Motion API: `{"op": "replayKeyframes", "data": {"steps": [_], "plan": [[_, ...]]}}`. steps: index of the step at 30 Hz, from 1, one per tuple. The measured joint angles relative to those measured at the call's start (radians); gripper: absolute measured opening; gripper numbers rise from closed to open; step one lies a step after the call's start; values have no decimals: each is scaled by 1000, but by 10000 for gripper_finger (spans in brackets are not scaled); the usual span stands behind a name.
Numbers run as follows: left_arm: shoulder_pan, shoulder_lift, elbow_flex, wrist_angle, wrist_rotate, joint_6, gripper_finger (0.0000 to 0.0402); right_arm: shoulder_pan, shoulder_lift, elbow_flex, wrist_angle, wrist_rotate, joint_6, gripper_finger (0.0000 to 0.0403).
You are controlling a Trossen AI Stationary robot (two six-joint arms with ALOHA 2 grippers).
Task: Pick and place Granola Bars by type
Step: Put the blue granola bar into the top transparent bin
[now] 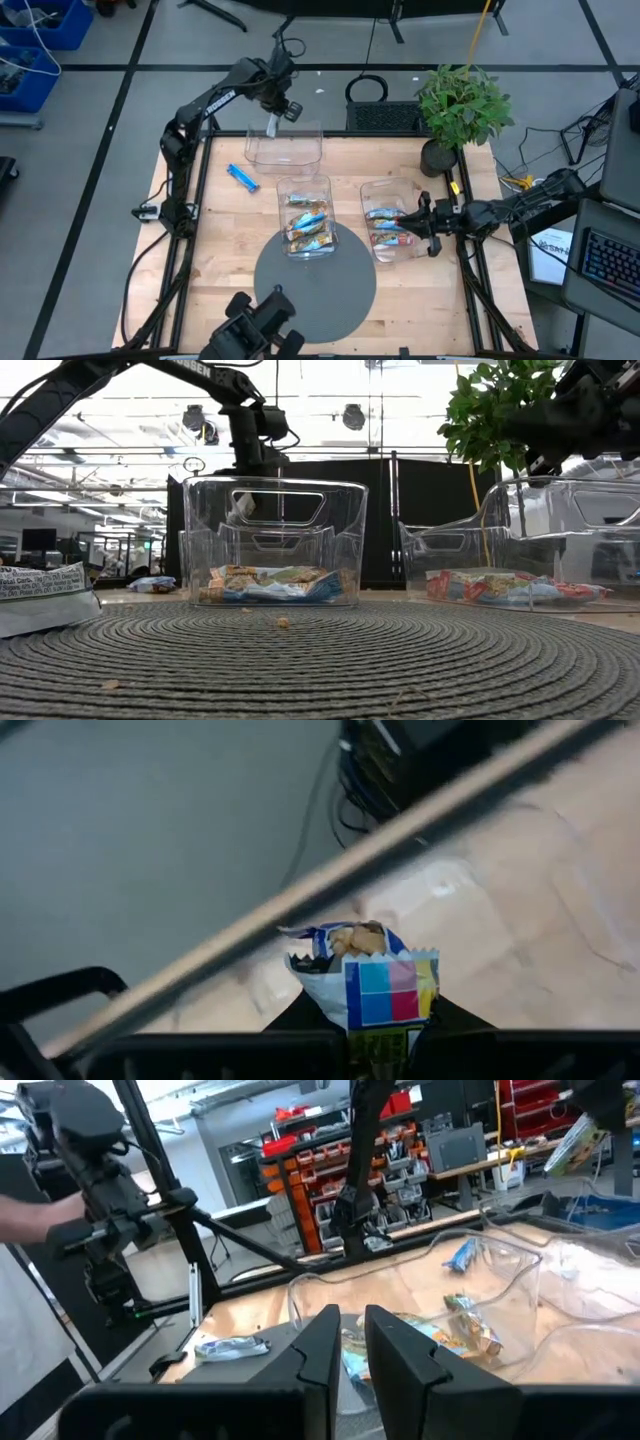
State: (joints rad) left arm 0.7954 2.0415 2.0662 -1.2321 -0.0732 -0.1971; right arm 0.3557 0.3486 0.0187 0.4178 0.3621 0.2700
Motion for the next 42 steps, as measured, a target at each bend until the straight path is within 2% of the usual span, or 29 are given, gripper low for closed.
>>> {"op": "replayKeyframes", "data": {"steps": [2,9,13,16,22,33,42], "plan": [[-7,-5,-32,24,-26,-16,21,0,1,0,-9,-1,4,45],[-29,-22,-219,112,-18,-59,20,0,0,-2,-3,-1,6,45],[-35,-23,-285,147,-21,-100,20,0,0,-2,-5,-1,10,45],[-39,-24,-333,186,8,-109,20,0,0,-2,-5,-1,11,45],[-38,-25,-374,218,20,-127,20,0,0,-3,-11,-9,40,45],[-11,-25,-449,301,24,-153,20,0,0,-4,-11,-105,78,45],[16,-25,-523,372,63,-169,20,0,1,-4,-18,-105,72,45]]}}
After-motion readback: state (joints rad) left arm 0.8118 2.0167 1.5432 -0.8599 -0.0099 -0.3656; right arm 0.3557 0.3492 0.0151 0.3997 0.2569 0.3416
